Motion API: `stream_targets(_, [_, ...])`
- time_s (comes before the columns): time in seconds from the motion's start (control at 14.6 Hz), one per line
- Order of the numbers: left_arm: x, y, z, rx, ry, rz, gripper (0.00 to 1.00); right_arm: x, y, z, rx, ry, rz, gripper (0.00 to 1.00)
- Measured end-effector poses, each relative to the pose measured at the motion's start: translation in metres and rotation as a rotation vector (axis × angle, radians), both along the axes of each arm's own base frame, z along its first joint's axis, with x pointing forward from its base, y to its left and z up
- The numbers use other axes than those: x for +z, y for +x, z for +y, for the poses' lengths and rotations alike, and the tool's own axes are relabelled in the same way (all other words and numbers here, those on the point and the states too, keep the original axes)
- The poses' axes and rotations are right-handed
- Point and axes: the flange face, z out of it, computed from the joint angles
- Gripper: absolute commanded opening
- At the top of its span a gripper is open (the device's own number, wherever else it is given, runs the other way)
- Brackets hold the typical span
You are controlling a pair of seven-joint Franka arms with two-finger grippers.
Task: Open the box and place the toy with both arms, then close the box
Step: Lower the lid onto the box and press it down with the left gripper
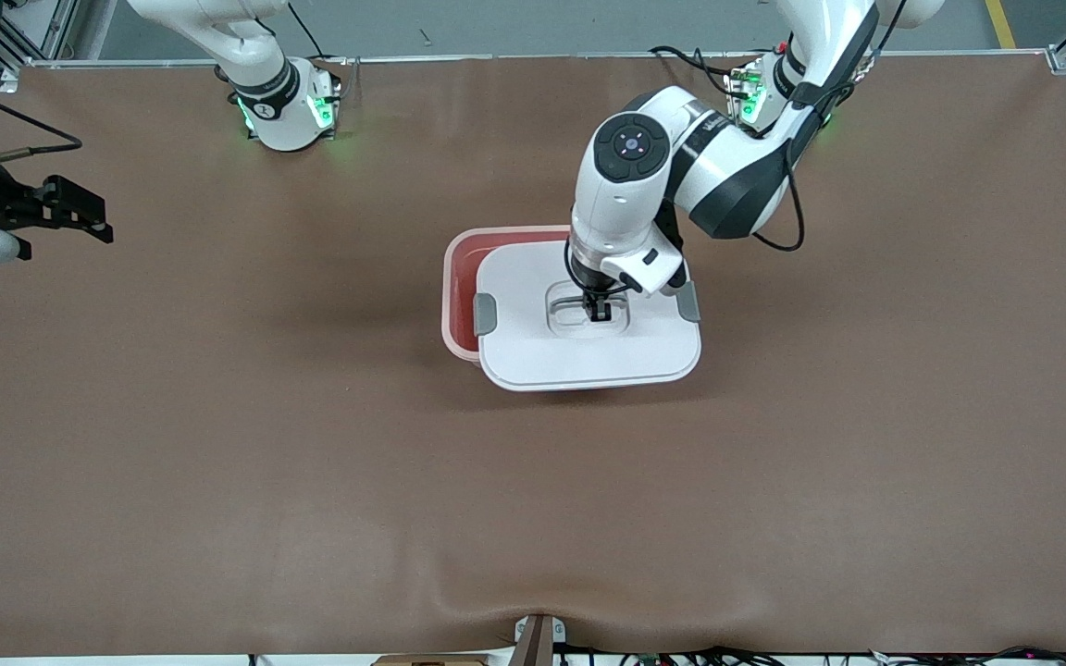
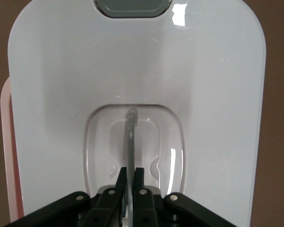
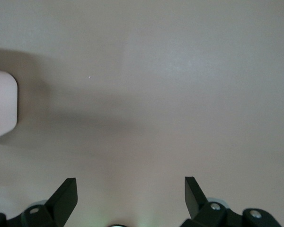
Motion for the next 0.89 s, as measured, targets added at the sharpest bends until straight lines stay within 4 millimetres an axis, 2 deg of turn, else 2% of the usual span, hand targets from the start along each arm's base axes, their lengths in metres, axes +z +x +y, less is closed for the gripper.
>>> stream_targets(0.41, [-0.015,-0.008,-0.027,0.007,-0.006,0.017,0.00,-0.001,0.000,-0.003,-0.188,-0.008,0.004,1.00])
stream_targets(0.69, [-0.013,-0.010,-0.032,0.006,-0.009,0.015,0.00,0.000,0.000,-0.003,-0.210,-0.008,-0.001,1.00])
stream_targets(0.89, [-0.016,-0.020,-0.042,0.004,-0.007,0.019,0.00,0.009,0.000,-0.003,-0.195,-0.005,-0.022,1.00])
